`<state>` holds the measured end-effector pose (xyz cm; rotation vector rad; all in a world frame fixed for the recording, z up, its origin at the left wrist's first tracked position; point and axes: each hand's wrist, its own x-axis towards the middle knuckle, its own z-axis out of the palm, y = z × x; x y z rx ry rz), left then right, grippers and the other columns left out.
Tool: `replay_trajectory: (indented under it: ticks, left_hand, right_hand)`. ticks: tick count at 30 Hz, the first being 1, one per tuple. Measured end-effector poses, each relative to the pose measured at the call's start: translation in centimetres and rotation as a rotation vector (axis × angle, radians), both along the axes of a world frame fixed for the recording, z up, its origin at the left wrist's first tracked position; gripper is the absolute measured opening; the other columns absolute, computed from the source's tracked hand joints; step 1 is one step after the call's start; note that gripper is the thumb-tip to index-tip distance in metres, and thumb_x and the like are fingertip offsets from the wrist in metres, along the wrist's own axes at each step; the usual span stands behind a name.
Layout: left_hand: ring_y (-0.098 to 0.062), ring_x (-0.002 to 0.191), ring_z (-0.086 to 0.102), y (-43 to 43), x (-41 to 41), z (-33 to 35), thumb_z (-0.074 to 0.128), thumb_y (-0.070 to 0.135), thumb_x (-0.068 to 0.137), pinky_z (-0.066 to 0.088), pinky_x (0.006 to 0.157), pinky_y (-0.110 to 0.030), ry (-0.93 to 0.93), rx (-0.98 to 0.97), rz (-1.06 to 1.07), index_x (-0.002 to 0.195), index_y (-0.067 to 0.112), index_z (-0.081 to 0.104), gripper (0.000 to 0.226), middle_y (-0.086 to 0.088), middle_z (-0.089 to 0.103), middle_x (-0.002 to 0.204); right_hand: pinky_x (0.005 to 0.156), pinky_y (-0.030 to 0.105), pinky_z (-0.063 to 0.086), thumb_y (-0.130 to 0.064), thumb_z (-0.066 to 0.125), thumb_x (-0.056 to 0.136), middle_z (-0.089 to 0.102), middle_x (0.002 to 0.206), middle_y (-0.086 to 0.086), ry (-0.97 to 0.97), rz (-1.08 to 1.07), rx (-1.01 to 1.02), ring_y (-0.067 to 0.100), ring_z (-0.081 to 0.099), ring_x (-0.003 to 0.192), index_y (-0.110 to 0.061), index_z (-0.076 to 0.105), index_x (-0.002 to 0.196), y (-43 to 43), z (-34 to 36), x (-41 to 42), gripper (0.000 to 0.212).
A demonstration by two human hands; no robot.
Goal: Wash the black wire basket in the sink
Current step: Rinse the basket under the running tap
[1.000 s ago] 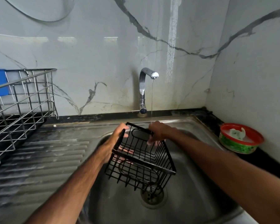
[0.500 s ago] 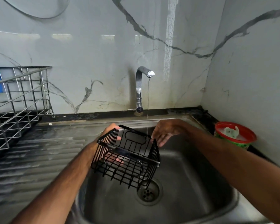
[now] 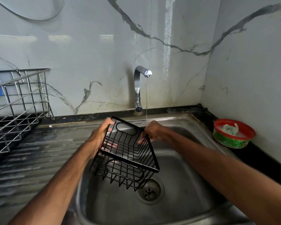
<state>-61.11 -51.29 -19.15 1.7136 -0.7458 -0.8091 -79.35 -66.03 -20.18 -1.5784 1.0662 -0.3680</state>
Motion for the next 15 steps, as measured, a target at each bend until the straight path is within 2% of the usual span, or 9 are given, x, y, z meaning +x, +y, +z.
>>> replay_trajectory:
  ticks: [2, 3, 4, 5, 6, 8, 10, 12, 15]
  left_hand:
    - [-0.043, 0.138, 0.047, 1.7, -1.4, 0.8, 0.049, 0.082, 0.067, 0.037, 0.111, -0.063, -0.134, 0.028, -0.071, 0.144, 0.017, 0.053, 0.102, -0.018, 0.047, 0.156]
    - [-0.037, 0.131, 0.053, 2.0, -1.6, 0.7, 0.048, 0.086, 0.063, 0.042, 0.105, -0.058, -0.164, 0.030, -0.067, 0.145, 0.016, 0.053, 0.108, -0.014, 0.053, 0.148]
    - [-0.027, 0.113, 0.059, 2.2, -1.8, 0.6, 0.046, 0.088, 0.060, 0.045, 0.095, -0.047, -0.187, 0.015, -0.058, 0.141, 0.014, 0.056, 0.111, -0.009, 0.062, 0.128]
    - [-0.015, 0.093, 0.055, 2.2, -2.3, 0.7, 0.045, 0.087, 0.061, 0.042, 0.082, -0.037, -0.218, -0.024, -0.052, 0.134, 0.013, 0.060, 0.105, 0.002, 0.060, 0.103]
    - [-0.007, 0.079, 0.046, 2.1, -2.5, 0.6, 0.045, 0.085, 0.066, 0.036, 0.074, -0.032, -0.236, -0.052, -0.037, 0.127, 0.015, 0.063, 0.094, 0.011, 0.049, 0.089]
    - [-0.001, 0.072, 0.037, 1.8, -2.8, 0.3, 0.045, 0.083, 0.071, 0.032, 0.069, -0.028, -0.259, -0.095, 0.008, 0.114, 0.024, 0.060, 0.074, 0.018, 0.038, 0.082]
    - [-0.003, 0.078, 0.045, 1.9, -2.7, -0.3, 0.048, 0.082, 0.070, 0.033, 0.068, -0.025, -0.319, -0.118, 0.053, 0.109, 0.025, 0.059, 0.070, 0.020, 0.044, 0.084]
    - [-0.013, 0.096, 0.058, 2.0, -2.5, -0.9, 0.053, 0.075, 0.075, 0.040, 0.073, -0.028, -0.341, -0.101, 0.107, 0.117, 0.017, 0.063, 0.073, 0.010, 0.062, 0.103]
    - [-0.022, 0.114, 0.060, 2.3, -2.7, -0.8, 0.055, 0.076, 0.072, 0.043, 0.084, -0.034, -0.339, -0.112, 0.123, 0.131, 0.022, 0.062, 0.080, -0.002, 0.063, 0.133]
  right_hand:
    - [0.051, 0.021, 0.055, -0.003, 0.072, 0.090, 0.072, 0.082, 0.015, 0.072, -0.050, -0.151, 0.020, 0.075, 0.064, 0.006, 0.061, 0.101, 0.4, -0.6, -0.2, 0.018]
    - [0.047, 0.017, 0.051, -0.007, 0.074, 0.089, 0.070, 0.079, 0.011, 0.133, -0.067, -0.274, 0.014, 0.072, 0.060, 0.001, 0.062, 0.097, 0.5, -0.9, -0.3, 0.017]
    - [0.043, 0.014, 0.047, -0.010, 0.075, 0.088, 0.068, 0.075, 0.008, 0.168, -0.076, -0.365, 0.009, 0.068, 0.053, -0.002, 0.063, 0.094, 0.6, -1.2, -0.5, 0.015]
    - [0.040, 0.013, 0.044, -0.012, 0.075, 0.089, 0.067, 0.072, 0.006, 0.175, -0.075, -0.405, 0.006, 0.065, 0.047, -0.003, 0.063, 0.092, 0.7, -1.3, -0.7, 0.015]
    - [0.039, 0.013, 0.044, -0.014, 0.074, 0.090, 0.067, 0.070, 0.005, 0.169, -0.067, -0.401, 0.005, 0.064, 0.044, -0.003, 0.064, 0.093, 0.8, -1.4, -0.8, 0.015]
    - [0.044, 0.017, 0.050, -0.011, 0.072, 0.092, 0.072, 0.074, 0.009, 0.121, -0.054, -0.282, 0.009, 0.069, 0.050, 0.002, 0.064, 0.098, 0.9, -1.1, -1.0, 0.016]
    - [0.062, 0.031, 0.062, -0.003, 0.067, 0.094, 0.075, 0.087, 0.020, -0.004, -0.038, -0.079, 0.023, 0.077, 0.069, 0.009, 0.062, 0.105, 1.2, -0.4, -1.2, 0.017]
    - [0.076, 0.040, 0.063, 0.002, 0.062, 0.095, 0.074, 0.097, 0.025, -0.086, -0.016, 0.019, 0.031, 0.077, 0.083, 0.012, 0.061, 0.108, 1.3, 0.0, -1.6, 0.017]
    - [0.081, 0.044, 0.063, 0.002, 0.060, 0.096, 0.075, 0.096, 0.025, -0.139, 0.009, 0.059, 0.033, 0.077, 0.085, 0.012, 0.062, 0.109, 1.3, -0.3, -2.1, 0.018]
